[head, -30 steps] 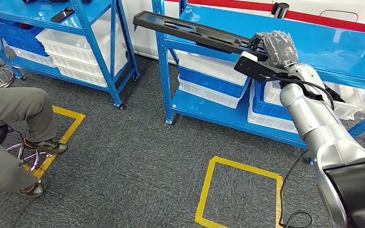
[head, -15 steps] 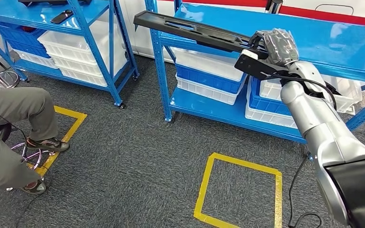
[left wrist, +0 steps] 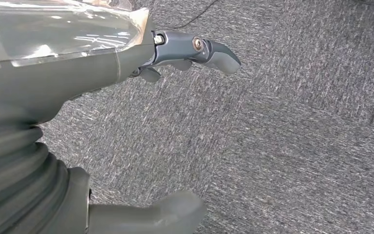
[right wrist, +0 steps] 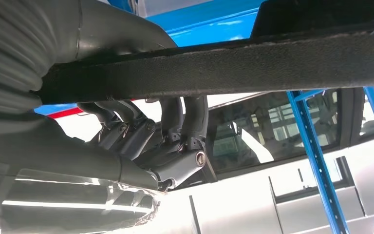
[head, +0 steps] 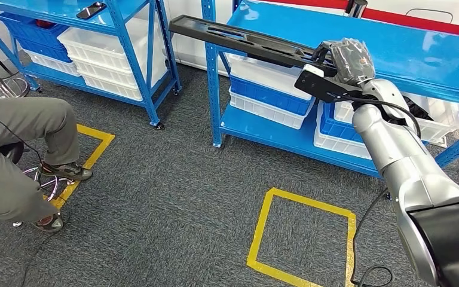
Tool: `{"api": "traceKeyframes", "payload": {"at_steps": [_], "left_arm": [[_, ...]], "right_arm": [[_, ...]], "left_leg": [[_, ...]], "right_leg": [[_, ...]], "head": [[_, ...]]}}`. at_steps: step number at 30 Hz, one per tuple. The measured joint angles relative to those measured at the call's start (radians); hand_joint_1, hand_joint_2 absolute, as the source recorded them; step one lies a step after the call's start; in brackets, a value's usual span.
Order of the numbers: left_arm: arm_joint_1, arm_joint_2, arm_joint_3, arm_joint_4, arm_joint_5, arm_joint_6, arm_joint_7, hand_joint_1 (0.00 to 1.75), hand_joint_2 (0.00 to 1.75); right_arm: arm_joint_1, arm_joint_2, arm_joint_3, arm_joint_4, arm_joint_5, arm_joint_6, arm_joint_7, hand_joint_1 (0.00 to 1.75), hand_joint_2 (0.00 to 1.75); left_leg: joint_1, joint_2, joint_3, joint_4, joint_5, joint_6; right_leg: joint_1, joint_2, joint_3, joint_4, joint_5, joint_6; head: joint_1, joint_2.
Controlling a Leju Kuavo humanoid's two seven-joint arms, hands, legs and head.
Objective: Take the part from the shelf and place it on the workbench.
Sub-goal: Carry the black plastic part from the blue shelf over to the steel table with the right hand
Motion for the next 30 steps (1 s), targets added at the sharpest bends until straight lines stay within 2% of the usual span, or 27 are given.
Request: {"api": "traceKeyframes", "payload": {"at_steps": [1,2,3,6,7,9,11,12,13,14,16,17,18,21,22,23,24,26,27,28,29,30], "left_arm": [[0.000,0.000,0.000,0.000,0.000,0.000,-0.001,0.00,1.75],[-0.001,0.000,0.001,0.000,0.000,0.000,-0.003,0.00,1.75],[-0.001,0.000,0.001,0.000,0.000,0.000,-0.003,0.00,1.75],[0.002,0.001,0.002,0.000,0.000,0.000,-0.004,0.00,1.75],[0.003,0.001,0.002,0.000,0.000,0.000,-0.004,0.00,1.75],[0.003,0.002,0.003,0.000,0.000,0.000,-0.004,0.00,1.75],[0.003,0.002,0.003,0.000,0.000,0.000,-0.004,0.00,1.75],[0.003,0.002,0.003,0.000,0.000,0.000,-0.004,0.00,1.75],[0.003,0.002,0.003,0.000,0.000,0.000,-0.004,0.00,1.75],[0.003,0.002,0.003,0.000,0.000,0.000,-0.004,0.00,1.75],[0.001,0.002,0.003,0.000,0.000,0.000,-0.004,0.00,1.75],[0.000,0.002,0.003,0.000,0.000,0.000,-0.004,0.00,1.75],[-0.001,0.002,0.003,0.000,-0.001,0.000,-0.004,0.00,1.75],[-0.002,0.002,0.003,0.000,-0.006,0.000,-0.003,0.00,1.75],[-0.003,0.001,0.003,0.000,-0.009,-0.001,-0.002,0.00,1.75],[-0.004,0.001,0.003,0.000,-0.010,-0.001,-0.002,0.00,1.75],[-0.005,0.000,0.003,0.000,-0.011,-0.001,-0.002,0.00,1.75],[-0.007,-0.001,0.004,0.000,-0.013,-0.002,-0.001,0.00,1.75],[-0.007,-0.001,0.004,0.000,-0.013,-0.002,-0.001,0.00,1.75],[-0.007,-0.002,0.004,0.000,-0.013,-0.003,-0.001,0.00,1.75],[-0.007,-0.002,0.004,0.000,-0.014,-0.003,-0.001,0.00,1.75],[-0.007,-0.003,0.004,0.000,-0.014,-0.004,0.000,0.00,1.75]], "right_arm": [[-0.002,0.001,0.000,0.000,0.000,0.000,0.000,1.75,1.75],[-0.004,0.002,0.000,0.000,0.001,0.000,0.000,1.75,1.75],[-0.004,0.003,0.000,0.000,0.001,0.000,0.000,1.75,1.75],[-0.002,0.006,0.000,0.001,0.003,0.000,0.001,1.75,1.75],[-0.003,0.008,0.000,0.001,0.004,0.000,0.001,1.75,1.75],[-0.005,0.012,0.000,0.002,0.004,0.000,0.001,1.75,1.75],[-0.005,0.014,0.001,0.002,0.004,0.000,0.000,1.75,1.75],[-0.005,0.015,0.001,0.002,0.004,0.000,0.000,1.75,1.75],[-0.005,0.016,0.001,0.002,0.004,0.000,0.000,1.75,1.75],[-0.005,0.016,0.001,0.003,0.004,0.000,0.000,1.75,1.75],[-0.005,0.017,0.001,0.002,0.004,0.000,0.001,1.75,1.75],[-0.006,0.017,0.000,0.002,0.004,0.000,0.001,1.75,1.75],[-0.007,0.017,0.000,0.002,0.005,-0.001,0.001,1.75,1.75],[-0.007,0.015,0.000,0.002,0.007,-0.001,0.001,1.75,1.75],[-0.007,0.013,0.000,0.003,0.008,-0.001,0.001,1.75,1.75],[-0.007,0.011,-0.001,0.003,0.008,-0.001,0.001,1.75,1.75],[-0.006,0.007,-0.002,0.003,0.009,-0.002,0.001,1.75,1.75],[-0.003,0.002,-0.003,0.004,0.009,-0.002,0.001,1.75,1.75],[0.000,0.000,-0.003,0.004,0.009,-0.003,0.001,1.75,1.75],[0.003,-0.001,-0.003,0.005,0.009,-0.003,0.002,1.75,1.75],[0.006,-0.002,-0.003,0.005,0.010,-0.003,0.002,1.75,1.75],[0.007,-0.003,-0.004,0.005,0.010,-0.003,0.002,1.75,1.75]], "left_leg": [[-0.002,0.000,-0.008,0.008,0.000,-0.004],[-0.004,-0.001,-0.015,0.016,0.001,-0.008],[-0.006,-0.001,-0.023,0.022,0.003,-0.013],[-0.004,-0.002,-0.036,0.029,0.009,-0.029],[-0.002,-0.002,-0.041,0.039,-0.002,-0.035],[0.005,-0.001,-0.070,0.115,-0.063,-0.050],[0.011,0.000,-0.112,0.241,-0.137,-0.062],[0.014,0.000,-0.123,0.283,-0.156,-0.065],[0.015,0.000,-0.117,0.293,-0.157,-0.066],[0.016,0.000,-0.093,0.266,-0.143,-0.064],[0.015,0.000,-0.004,0.135,-0.099,-0.056],[0.013,0.000,0.030,0.079,-0.085,-0.050],[0.009,0.000,0.051,0.043,-0.077,-0.045],[-0.001,-0.001,0.049,0.026,-0.064,-0.028],[-0.001,0.001,0.047,0.017,-0.053,-0.021],[0.000,0.002,0.043,0.009,-0.040,-0.011],[0.001,0.003,0.035,0.001,-0.027,-0.003],[0.002,0.004,0.013,-0.002,-0.007,0.008],[0.001,0.004,0.001,-0.002,0.002,0.008],[0.001,0.004,-0.011,-0.002,0.011,0.007],[0.001,0.004,-0.023,-0.001,0.019,0.004],[0.002,0.004,-0.035,0.001,0.028,0.001]], "right_leg": [[0.000,0.001,0.040,-0.067,0.016,0.004],[0.001,0.002,0.067,-0.118,0.028,0.003],[0.002,0.004,0.080,-0.144,0.033,-0.002],[0.003,0.005,0.075,-0.150,0.043,-0.025],[0.000,0.004,0.072,-0.151,0.048,-0.032],[-0.004,0.003,0.066,-0.152,0.057,-0.046],[-0.003,0.002,0.057,-0.152,0.064,-0.052],[-0.002,0.001,0.052,-0.152,0.069,-0.053],[-0.001,0.001,0.047,-0.151,0.073,-0.052],[-0.001,0.001,0.043,-0.151,0.077,-0.051],[0.000,0.001,0.039,-0.151,0.085,-0.044],[0.001,0.000,0.037,-0.152,0.088,-0.039],[0.002,0.000,0.034,-0.152,0.092,-0.033],[0.001,-0.001,0.028,-0.157,0.107,-0.011],[0.001,0.000,0.023,-0.153,0.103,-0.006],[0.003,0.000,0.011,-0.131,0.083,-0.008],[0.004,0.001,-0.007,-0.089,0.051,-0.014],[0.004,0.001,-0.051,0.040,-0.031,-0.027],[0.004,0.002,-0.062,0.091,-0.054,-0.026],[0.004,0.001,-0.059,0.113,-0.062,-0.020],[0.003,0.001,-0.038,0.100,-0.054,-0.011],[0.002,0.001,0.001,0.052,-0.037,-0.001]], "head": [[0.001,0.000],[0.000,0.000],[0.000,0.000],[0.001,0.000],[0.001,0.000],[-0.002,0.000],[-0.003,0.000],[-0.003,0.000],[-0.003,0.000],[-0.003,0.000],[-0.003,0.000],[-0.002,0.000],[-0.003,0.000],[-0.003,0.000],[-0.002,0.000],[-0.001,0.000],[0.000,0.000],[0.003,0.000],[0.003,0.000],[0.003,0.000],[0.004,0.000],[0.004,0.000]]}}
